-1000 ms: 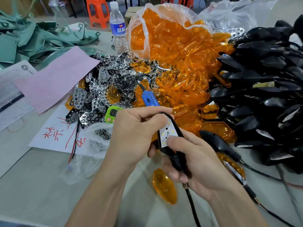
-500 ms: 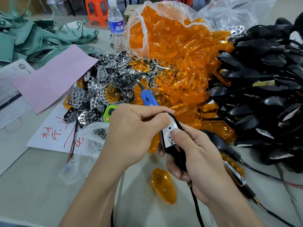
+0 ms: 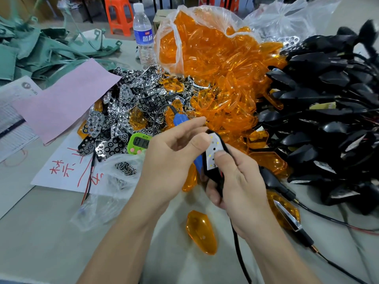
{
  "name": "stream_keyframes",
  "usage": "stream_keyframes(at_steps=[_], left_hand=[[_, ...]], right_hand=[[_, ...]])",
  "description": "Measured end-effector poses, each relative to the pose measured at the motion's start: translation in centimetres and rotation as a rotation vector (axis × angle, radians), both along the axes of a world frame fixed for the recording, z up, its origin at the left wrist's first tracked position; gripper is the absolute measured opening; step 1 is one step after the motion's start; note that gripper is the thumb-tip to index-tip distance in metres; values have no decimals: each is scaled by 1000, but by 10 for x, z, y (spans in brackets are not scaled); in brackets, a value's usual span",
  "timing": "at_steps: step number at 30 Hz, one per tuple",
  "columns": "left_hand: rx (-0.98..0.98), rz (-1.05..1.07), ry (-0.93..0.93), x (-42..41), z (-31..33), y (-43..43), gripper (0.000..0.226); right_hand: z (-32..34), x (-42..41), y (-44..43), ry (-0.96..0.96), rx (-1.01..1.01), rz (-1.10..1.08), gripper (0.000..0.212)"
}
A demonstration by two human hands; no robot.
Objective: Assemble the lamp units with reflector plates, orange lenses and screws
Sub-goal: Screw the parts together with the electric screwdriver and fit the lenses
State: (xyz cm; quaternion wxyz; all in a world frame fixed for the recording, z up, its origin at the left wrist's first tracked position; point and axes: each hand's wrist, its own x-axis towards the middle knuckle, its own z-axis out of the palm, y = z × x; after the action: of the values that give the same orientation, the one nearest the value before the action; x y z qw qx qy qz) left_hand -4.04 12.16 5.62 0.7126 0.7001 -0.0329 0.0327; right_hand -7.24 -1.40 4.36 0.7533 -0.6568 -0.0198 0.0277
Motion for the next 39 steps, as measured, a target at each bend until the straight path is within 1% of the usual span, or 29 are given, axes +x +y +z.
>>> stream_keyframes(at_steps=[1, 4, 6, 8, 12, 15, 20, 25, 32, 39], left_hand=[[-18, 11, -10, 0, -1, -2, 29], [-19, 42, -51, 2, 2, -4, 27], [49, 59, -82, 7, 8, -3, 26], [84, 33, -98, 12, 16, -1, 25], [127, 19, -171, 22, 32, 1, 22], [163, 25, -216, 27, 43, -3, 23], [178, 5, -262, 24, 53, -7, 21], [180, -30, -243, 21, 56, -13, 18], [134, -20, -200, 21, 56, -18, 18], [143, -49, -226, 22, 57, -15, 19]], right_hand=[[1, 4, -1, -6, -13, -23, 25], [3, 15, -5, 0, -53, -62, 13], [5, 17, -8, -4, -59, -58, 20], [9, 17, -9, -7, -29, -33, 23], [19, 15, -8, 55, 102, 8, 33], [25, 15, -8, 70, 181, 15, 26], [33, 12, -13, 61, 172, 44, 26], [35, 9, -16, 34, 157, 28, 26], [37, 9, -18, 2, 96, 18, 24], [40, 6, -13, 3, 68, -11, 29]])
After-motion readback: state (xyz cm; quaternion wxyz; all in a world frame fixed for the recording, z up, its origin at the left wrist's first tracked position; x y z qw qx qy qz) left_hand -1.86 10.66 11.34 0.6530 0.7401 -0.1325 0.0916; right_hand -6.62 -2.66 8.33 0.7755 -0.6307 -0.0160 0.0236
